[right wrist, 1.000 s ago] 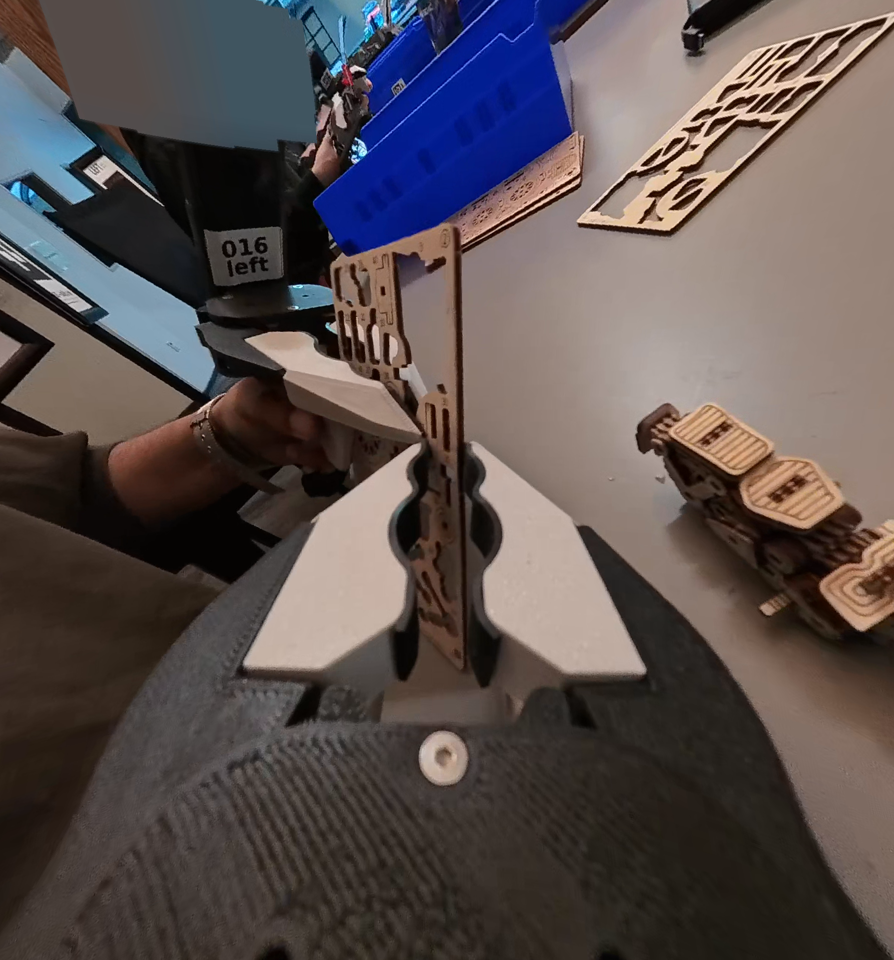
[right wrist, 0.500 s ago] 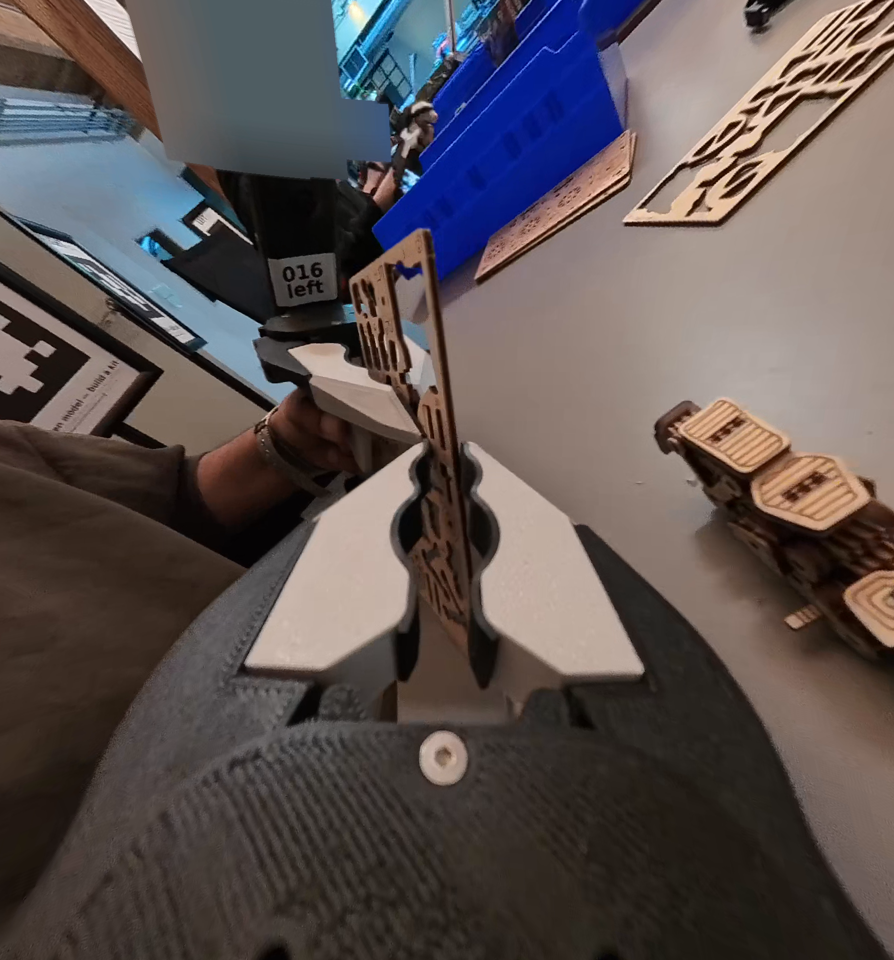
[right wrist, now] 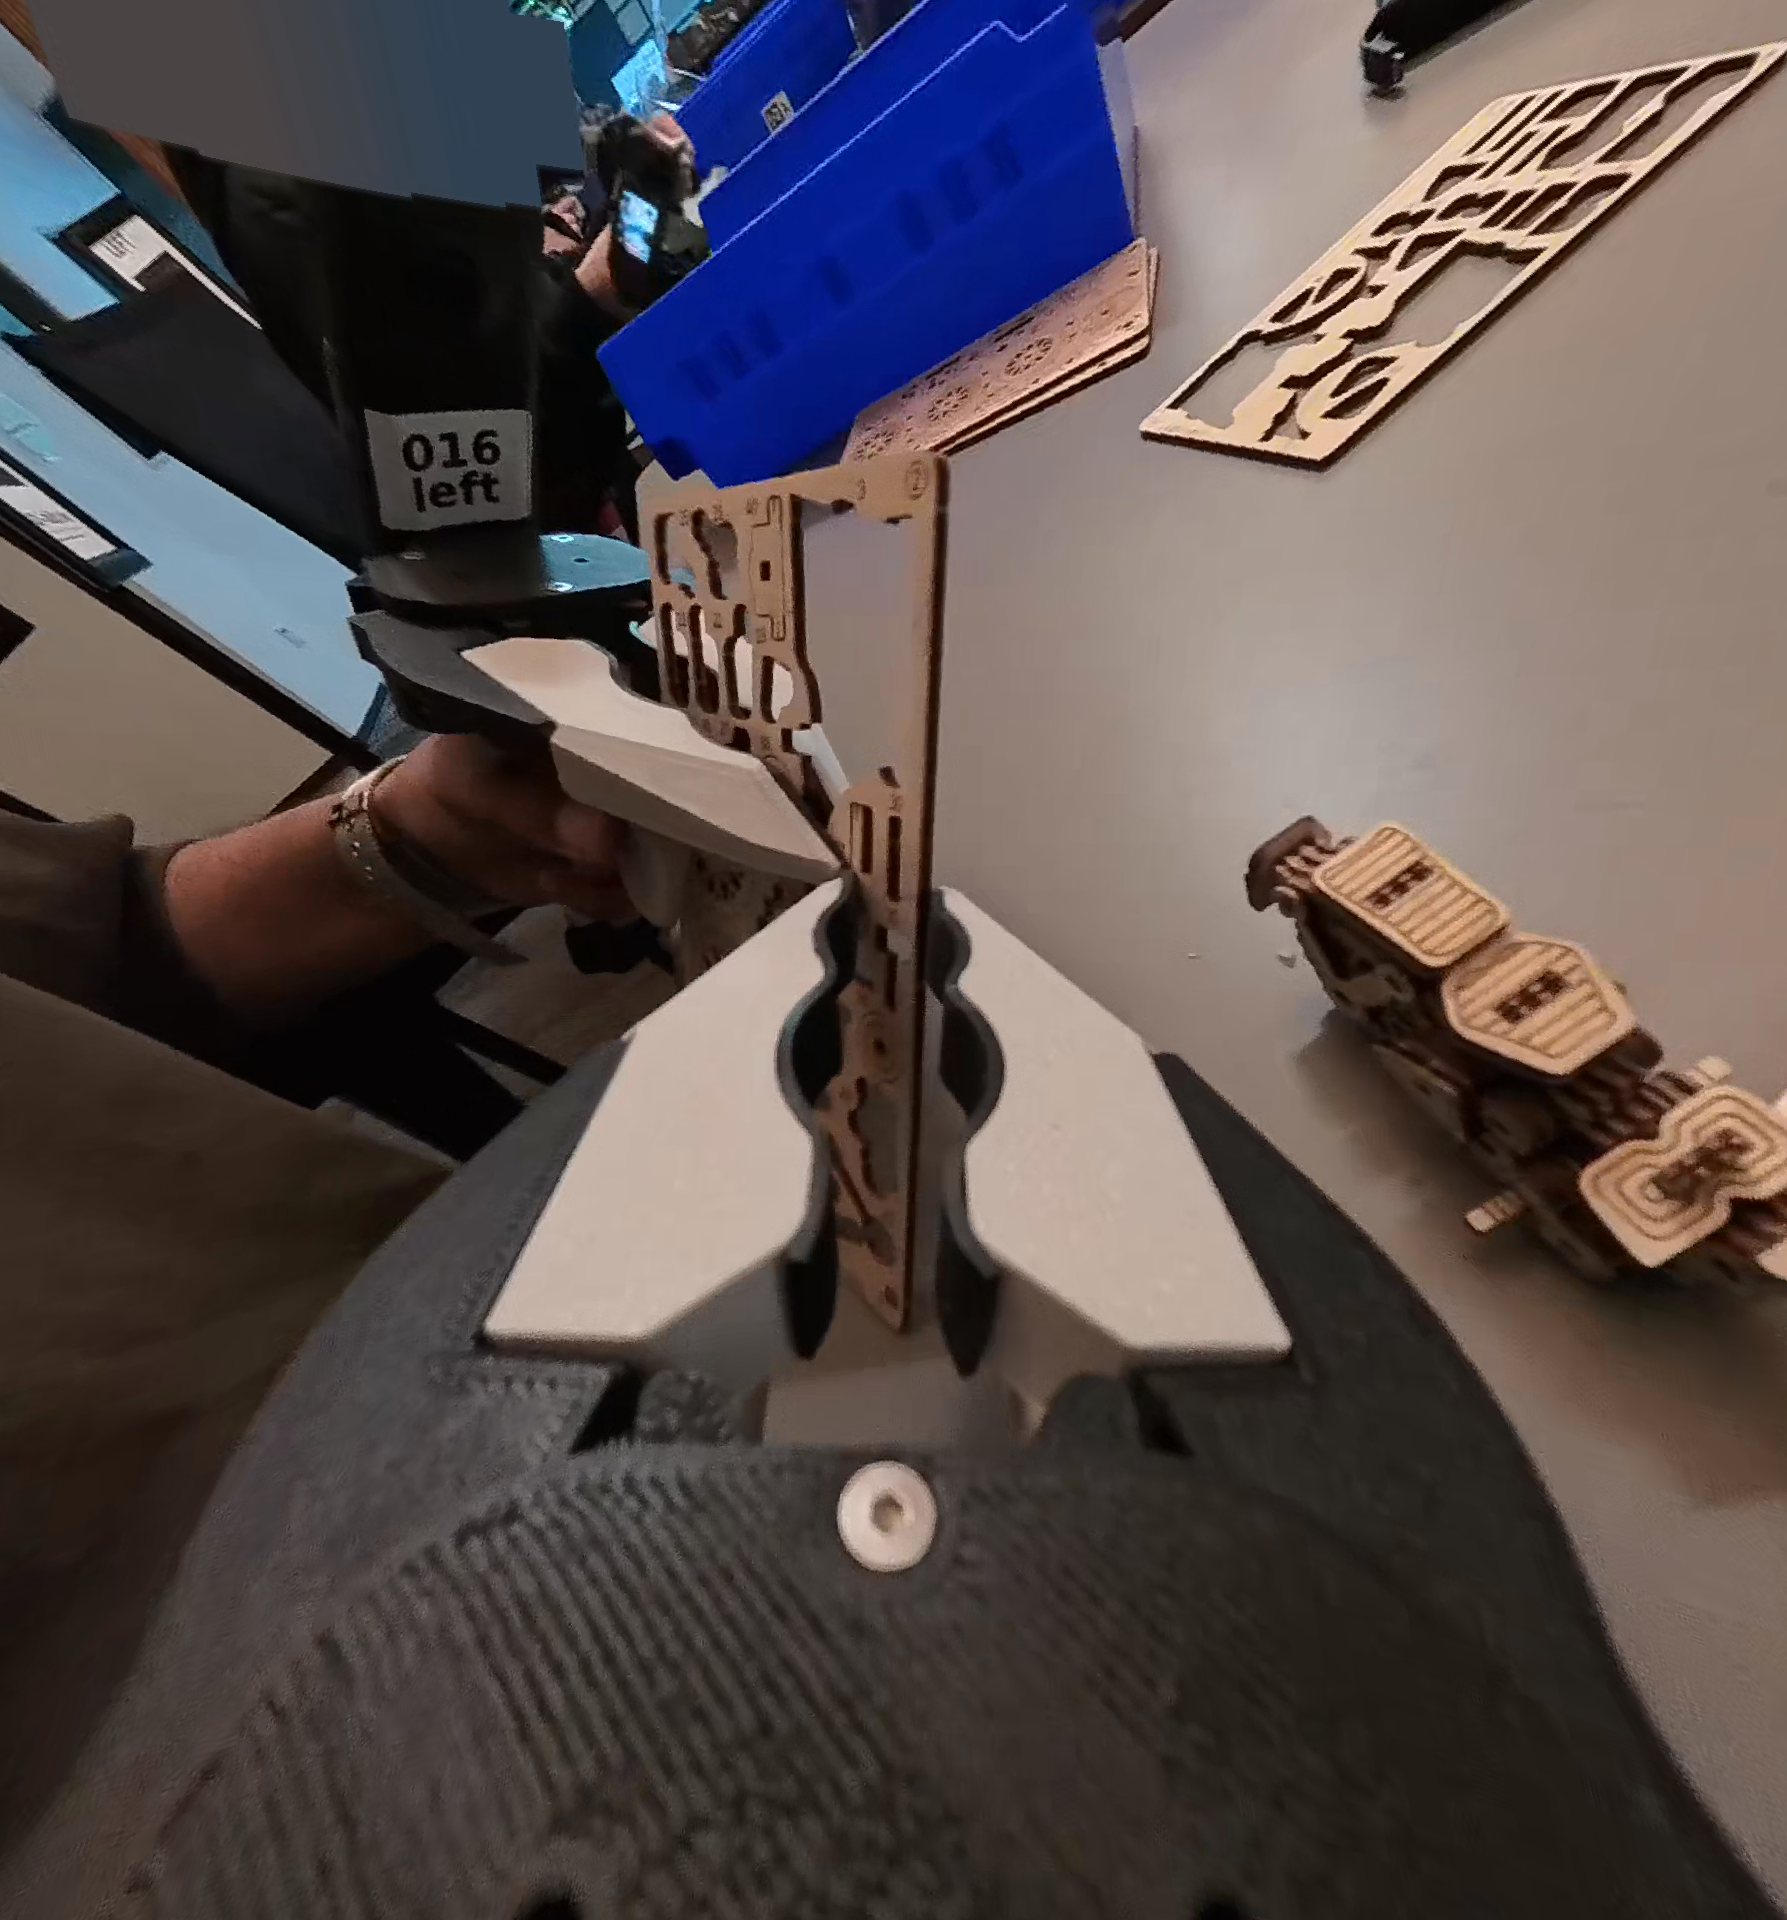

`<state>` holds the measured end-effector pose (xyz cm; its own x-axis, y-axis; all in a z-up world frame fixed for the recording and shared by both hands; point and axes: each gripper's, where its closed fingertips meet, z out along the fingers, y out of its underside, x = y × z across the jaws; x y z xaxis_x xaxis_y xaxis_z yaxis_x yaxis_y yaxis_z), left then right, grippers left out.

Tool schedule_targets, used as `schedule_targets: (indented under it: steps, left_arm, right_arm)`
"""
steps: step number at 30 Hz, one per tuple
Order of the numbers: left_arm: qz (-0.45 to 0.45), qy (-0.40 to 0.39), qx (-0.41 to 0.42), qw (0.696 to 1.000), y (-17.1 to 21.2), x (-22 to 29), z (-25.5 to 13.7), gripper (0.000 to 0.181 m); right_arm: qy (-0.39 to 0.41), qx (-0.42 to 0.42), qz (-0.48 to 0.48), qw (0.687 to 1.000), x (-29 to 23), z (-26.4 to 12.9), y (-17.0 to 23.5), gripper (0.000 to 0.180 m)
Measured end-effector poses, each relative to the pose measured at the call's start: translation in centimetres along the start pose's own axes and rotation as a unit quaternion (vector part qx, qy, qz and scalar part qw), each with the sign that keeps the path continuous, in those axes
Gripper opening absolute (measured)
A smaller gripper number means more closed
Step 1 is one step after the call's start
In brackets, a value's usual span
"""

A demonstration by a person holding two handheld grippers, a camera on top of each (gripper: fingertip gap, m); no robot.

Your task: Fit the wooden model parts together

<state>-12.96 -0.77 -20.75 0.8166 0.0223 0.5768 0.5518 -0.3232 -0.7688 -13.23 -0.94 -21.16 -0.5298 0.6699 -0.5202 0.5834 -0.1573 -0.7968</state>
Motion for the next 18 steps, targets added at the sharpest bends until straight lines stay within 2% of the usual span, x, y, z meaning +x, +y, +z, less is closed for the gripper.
schedule_targets:
  steps: [12, 18]
  left_arm:
    - [-0.006, -0.003, 0.012, 1.0, -0.5, 0.0, 0.0, 0.0]
    - [-0.066, 0.042, 0.044, 0.996, -1.8, -0.6, -1.3, 0.0]
  right_arm:
    - [0.022, 0.013, 0.01, 1.0, 0.5, 0.2, -0.5, 0.01]
    - [0.004, 0.045, 0.001, 0.999, 0.0, -0.3, -1.6, 0.013]
